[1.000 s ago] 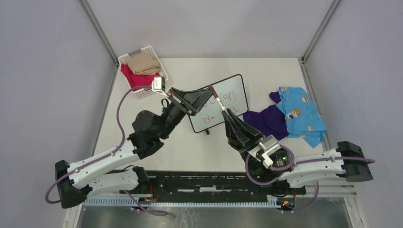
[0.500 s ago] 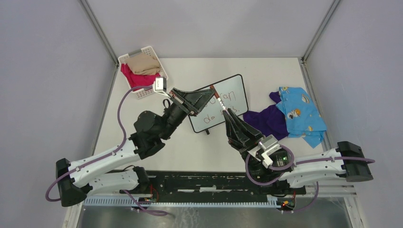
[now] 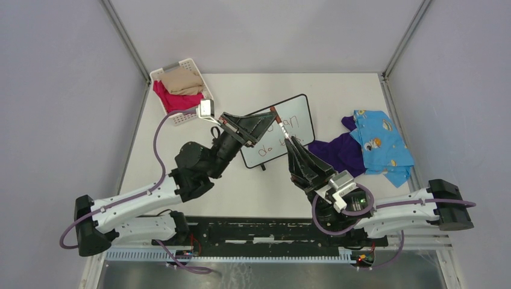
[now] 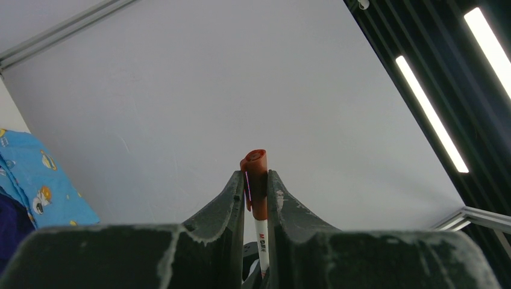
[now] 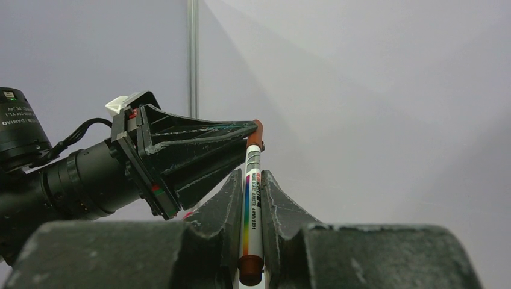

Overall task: Write a sentence on the whiteboard
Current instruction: Close the whiteboard marker at the center of the board.

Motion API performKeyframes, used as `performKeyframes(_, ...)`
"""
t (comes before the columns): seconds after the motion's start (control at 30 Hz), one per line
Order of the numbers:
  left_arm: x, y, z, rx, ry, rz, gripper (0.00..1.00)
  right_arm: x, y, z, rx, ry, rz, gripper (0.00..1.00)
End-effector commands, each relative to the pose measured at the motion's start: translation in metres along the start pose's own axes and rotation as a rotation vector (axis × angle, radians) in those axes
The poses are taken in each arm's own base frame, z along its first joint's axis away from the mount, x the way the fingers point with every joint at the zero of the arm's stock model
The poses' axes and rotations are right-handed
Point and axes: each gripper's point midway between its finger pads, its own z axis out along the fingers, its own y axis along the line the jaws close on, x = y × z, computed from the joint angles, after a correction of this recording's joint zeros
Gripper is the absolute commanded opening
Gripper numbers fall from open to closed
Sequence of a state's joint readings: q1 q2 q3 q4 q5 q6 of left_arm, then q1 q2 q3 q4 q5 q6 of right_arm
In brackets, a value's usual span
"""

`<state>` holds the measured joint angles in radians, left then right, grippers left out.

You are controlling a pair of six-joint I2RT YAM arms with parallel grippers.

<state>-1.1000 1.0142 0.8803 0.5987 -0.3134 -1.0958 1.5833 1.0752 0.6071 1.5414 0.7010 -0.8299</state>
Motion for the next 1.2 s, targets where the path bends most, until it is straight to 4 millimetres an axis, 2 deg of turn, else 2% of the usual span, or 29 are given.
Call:
performKeyframes(0.0, 0.072, -0.017, -0.019, 0.082, 0.284, 0.03, 0.02, -0.011, -0.012, 0.011, 0.079, -0.032, 0.06, 0.0)
performKeyframes(0.37, 0.108, -0.016, -0.026, 0.079, 0.358, 0.036, 0.02, -0.017, -0.018, 0.018, 0.101, -0.056, 0.051, 0.0)
performKeyframes(0.7, 0.098, -0.016, -0.029, 0.079, 0.308, 0.028, 0.04, -0.018, -0.021, 0.018, 0.101, -0.062, 0.055, 0.0)
performKeyframes(0.87, 0.084, -0.018, -0.028, 0.065, 0.263, 0.068, 0.24, -0.019, -0.022, 0.016, 0.092, -0.069, 0.06, 0.0)
performKeyframes(1.17, 0.051, -0.024, -0.034, 0.047, 0.162, 0.138, 0.79, -0.018, -0.019, 0.012, 0.058, -0.057, 0.099, 0.0)
